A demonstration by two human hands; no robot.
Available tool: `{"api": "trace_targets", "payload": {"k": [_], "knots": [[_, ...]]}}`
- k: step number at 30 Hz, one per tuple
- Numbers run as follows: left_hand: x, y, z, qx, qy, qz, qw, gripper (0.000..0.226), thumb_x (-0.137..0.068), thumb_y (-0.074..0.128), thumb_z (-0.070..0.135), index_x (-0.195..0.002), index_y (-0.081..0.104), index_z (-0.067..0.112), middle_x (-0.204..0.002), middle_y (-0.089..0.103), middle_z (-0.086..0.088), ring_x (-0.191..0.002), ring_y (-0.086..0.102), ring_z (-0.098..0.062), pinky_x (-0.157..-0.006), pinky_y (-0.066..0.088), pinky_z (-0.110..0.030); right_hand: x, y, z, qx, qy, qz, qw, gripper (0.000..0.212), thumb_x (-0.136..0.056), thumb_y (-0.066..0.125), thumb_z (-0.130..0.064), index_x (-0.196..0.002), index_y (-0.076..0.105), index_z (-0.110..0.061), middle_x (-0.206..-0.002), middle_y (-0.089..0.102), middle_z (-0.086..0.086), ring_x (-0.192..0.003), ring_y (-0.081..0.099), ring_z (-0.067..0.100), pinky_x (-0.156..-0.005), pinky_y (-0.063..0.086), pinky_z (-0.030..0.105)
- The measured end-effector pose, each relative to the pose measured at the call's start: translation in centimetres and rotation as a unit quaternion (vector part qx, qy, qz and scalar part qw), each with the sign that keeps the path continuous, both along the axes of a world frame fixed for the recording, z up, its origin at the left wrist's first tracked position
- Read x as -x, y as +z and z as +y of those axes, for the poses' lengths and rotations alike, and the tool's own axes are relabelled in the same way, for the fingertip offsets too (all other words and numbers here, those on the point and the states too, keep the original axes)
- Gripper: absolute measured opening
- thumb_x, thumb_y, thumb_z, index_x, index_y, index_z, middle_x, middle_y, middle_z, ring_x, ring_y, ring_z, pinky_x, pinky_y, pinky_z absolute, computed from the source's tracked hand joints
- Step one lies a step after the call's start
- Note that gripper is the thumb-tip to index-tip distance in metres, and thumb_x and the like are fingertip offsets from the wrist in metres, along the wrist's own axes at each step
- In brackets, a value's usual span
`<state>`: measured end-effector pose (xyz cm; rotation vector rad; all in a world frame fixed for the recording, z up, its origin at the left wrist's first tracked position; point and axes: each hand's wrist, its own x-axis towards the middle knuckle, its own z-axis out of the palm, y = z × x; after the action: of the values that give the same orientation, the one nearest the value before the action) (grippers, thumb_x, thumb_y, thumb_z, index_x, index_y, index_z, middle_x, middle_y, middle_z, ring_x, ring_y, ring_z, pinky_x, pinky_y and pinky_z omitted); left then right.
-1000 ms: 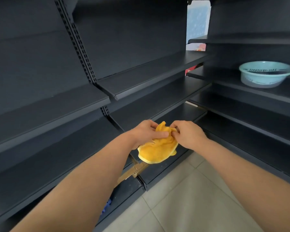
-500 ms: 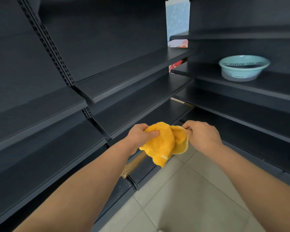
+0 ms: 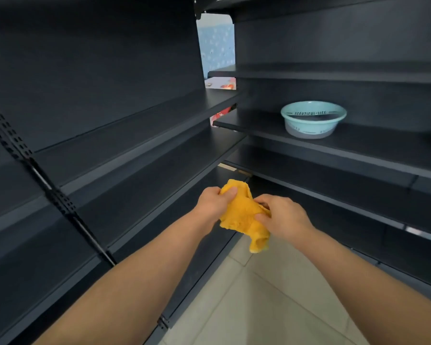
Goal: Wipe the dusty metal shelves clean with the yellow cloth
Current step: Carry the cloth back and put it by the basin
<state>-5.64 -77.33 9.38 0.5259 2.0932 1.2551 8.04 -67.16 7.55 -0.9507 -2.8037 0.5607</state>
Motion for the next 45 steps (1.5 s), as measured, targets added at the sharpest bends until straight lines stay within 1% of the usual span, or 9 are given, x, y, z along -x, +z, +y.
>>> {"api": "trace_targets", "payload": {"k": [4,10,15,21,25,32,36,40,45], "knots": [[2.8,-0.4,6.1,-0.014,0.012,-0.126,0.992,0.06,-0.096,0.054,0.039,-0.145,0.032,0.015,-0.14,0.046,-0.011,-0.12,0.051,-0.033,-0.085,0.052,-0.047,2.0,-0.2,6.1,-0.04,-0.031,-0.011,0.999,0.027,-0.095,0.051,-0.034,-0.122,0.057,-0.036,-0.111,0.065,-0.007,-0.098,0.063,0.017,-0.084,0.051,0.037],[4.6,0.1,14.6,-0.033,0.001,-0.206,0.978,0.059,-0.097,0.055,0.03,-0.147,0.029,0.011,-0.139,0.045,-0.013,-0.12,0.05,-0.036,-0.086,0.052,-0.054,3.9,-0.6,14.2,-0.069,-0.097,-0.021,0.993,0.029,-0.096,0.046,-0.027,-0.119,0.059,-0.039,-0.108,0.066,-0.005,-0.099,0.062,0.02,-0.08,0.045,0.036],[6.6,0.2,20.4,-0.041,-0.012,-0.203,0.978,0.052,-0.098,0.053,0.029,-0.143,0.035,0.01,-0.129,0.051,-0.013,-0.106,0.054,-0.032,-0.083,0.052,-0.052,5.2,-1.1,19.9,-0.081,-0.124,-0.052,0.988,0.03,-0.088,0.047,-0.012,-0.104,0.062,-0.033,-0.099,0.065,-0.003,-0.091,0.062,0.022,-0.076,0.039,0.034],[9.7,-0.3,28.3,-0.04,0.023,-0.197,0.979,0.051,-0.098,0.053,0.03,-0.142,0.035,0.012,-0.129,0.052,-0.014,-0.11,0.056,-0.034,-0.085,0.053,-0.054,6.9,-1.4,28.2,-0.091,-0.13,-0.038,0.987,0.037,-0.092,0.047,-0.012,-0.12,0.06,-0.034,-0.112,0.066,-0.003,-0.101,0.063,0.022,-0.084,0.042,0.038],[10.3,-0.6,35.7,-0.042,0.042,-0.2,0.978,0.051,-0.098,0.053,0.03,-0.141,0.035,0.009,-0.123,0.051,-0.014,-0.107,0.056,-0.034,-0.078,0.054,-0.053,7.5,-1.2,35.5,-0.119,-0.131,-0.012,0.984,0.036,-0.093,0.046,-0.015,-0.119,0.06,-0.035,-0.106,0.067,-0.004,-0.098,0.063,0.021,-0.075,0.036,0.034],[11.1,0.5,49.6,-0.065,0.049,-0.211,0.974,0.042,-0.098,0.053,0.03,-0.132,0.045,0.008,-0.118,0.058,-0.015,-0.098,0.06,-0.032,-0.07,0.054,-0.05,9.8,0.4,48.2,-0.132,-0.127,0.012,0.983,0.028,-0.089,0.046,-0.014,-0.096,0.068,-0.029,-0.091,0.069,-0.005,-0.088,0.065,0.023,-0.07,0.035,0.033],[12.0,0.6,55.6,-0.076,0.077,-0.246,0.963,0.04,-0.097,0.055,0.029,-0.13,0.047,0.008,-0.124,0.057,-0.016,-0.108,0.059,-0.036,-0.073,0.054,-0.054,10.8,0.2,53.5,-0.099,-0.134,0.029,0.986,0.029,-0.093,0.045,-0.018,-0.113,0.065,-0.028,-0.105,0.068,-0.003,-0.099,0.063,0.025,-0.081,0.043,0.037],[13.6,0.3,59.9,-0.084,0.076,-0.253,0.961,0.04,-0.097,0.055,0.029,-0.131,0.047,0.009,-0.124,0.057,-0.016,-0.108,0.059,-0.036,-0.08,0.054,-0.055,12.1,-1.0,56.8,-0.058,-0.127,0.016,0.99,0.021,-0.092,0.045,-0.017,-0.101,0.063,-0.023,-0.092,0.065,-0.002,-0.094,0.062,0.026,-0.073,0.035,0.034],[16.6,-0.2,65.7,-0.108,0.005,-0.205,0.973,0.038,-0.099,0.053,0.029,-0.13,0.049,0.008,-0.122,0.059,-0.014,-0.104,0.06,-0.031,-0.086,0.054,-0.049,14.1,-0.8,60.4,-0.083,-0.157,-0.017,0.984,0.04,-0.095,0.045,-0.021,-0.133,0.052,-0.031,-0.121,0.064,0.002,-0.112,0.059,0.025,-0.09,0.039,0.039]]}}
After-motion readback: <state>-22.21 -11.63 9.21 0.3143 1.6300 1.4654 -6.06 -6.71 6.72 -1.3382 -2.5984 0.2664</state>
